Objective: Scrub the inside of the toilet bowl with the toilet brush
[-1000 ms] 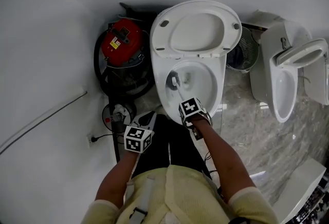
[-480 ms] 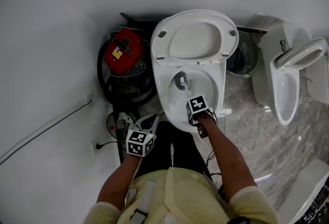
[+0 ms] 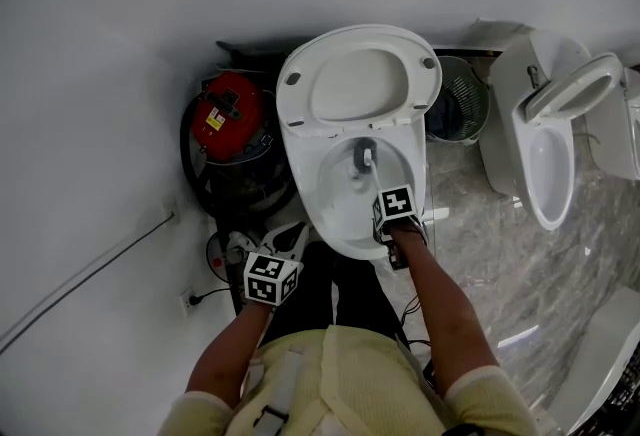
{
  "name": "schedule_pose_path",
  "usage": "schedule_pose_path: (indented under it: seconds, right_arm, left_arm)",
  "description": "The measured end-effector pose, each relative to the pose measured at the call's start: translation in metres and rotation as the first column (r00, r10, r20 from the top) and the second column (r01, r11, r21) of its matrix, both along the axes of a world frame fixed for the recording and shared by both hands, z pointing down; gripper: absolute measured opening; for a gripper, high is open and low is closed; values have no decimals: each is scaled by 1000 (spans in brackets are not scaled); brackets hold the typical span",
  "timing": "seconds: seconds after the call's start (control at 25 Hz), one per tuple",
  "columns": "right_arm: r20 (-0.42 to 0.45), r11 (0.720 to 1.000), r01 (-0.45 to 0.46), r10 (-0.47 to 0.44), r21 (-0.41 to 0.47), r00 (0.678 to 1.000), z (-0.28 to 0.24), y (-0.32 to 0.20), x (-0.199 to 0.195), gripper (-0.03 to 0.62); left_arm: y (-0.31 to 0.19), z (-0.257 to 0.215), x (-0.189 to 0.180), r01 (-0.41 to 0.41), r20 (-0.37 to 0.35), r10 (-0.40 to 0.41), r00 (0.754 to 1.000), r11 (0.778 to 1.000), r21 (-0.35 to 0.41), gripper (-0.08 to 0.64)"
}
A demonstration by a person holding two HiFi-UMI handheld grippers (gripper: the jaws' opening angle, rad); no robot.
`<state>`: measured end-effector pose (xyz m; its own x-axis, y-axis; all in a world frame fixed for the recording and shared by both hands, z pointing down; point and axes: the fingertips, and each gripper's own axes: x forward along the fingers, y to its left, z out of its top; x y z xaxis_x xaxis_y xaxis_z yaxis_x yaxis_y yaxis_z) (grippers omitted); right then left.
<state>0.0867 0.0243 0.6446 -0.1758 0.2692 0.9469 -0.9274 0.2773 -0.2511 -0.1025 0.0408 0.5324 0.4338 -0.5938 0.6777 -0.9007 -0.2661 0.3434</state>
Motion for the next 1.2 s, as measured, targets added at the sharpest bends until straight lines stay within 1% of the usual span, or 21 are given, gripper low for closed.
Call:
schedule_pose_path:
  seconds: [0.24, 0.48, 0.64, 0.88, 1.04, 1.2]
  right_arm:
    - [35, 999, -43, 42, 13, 998, -19, 13, 12, 15]
    - [47, 998, -51, 49, 46, 998, -39, 28, 17, 15]
    - [73, 995, -64, 59, 71, 996, -59, 39, 20, 15]
    - [82, 994, -42, 34, 98, 996, -82, 58, 31, 15]
    - [95, 990, -66, 54, 125, 994, -97, 65, 37, 15]
    - [114, 984, -65, 46, 169, 992, -116, 66, 38, 15]
  left_arm:
    - [-10, -9, 10, -55, -12, 55, 998, 998, 24, 15]
    - [-17, -16, 15, -97, -18, 98, 995, 994, 51, 15]
    - [-13, -25, 23, -126, -30, 128, 991, 990, 63, 15]
    - [-7, -41, 43, -189, -35, 193, 981, 977, 97, 15]
    - [-4, -52, 52, -220, -32, 225, 974, 968, 118, 15]
    - [-2, -63, 57, -244, -25, 250, 968, 960, 137, 15]
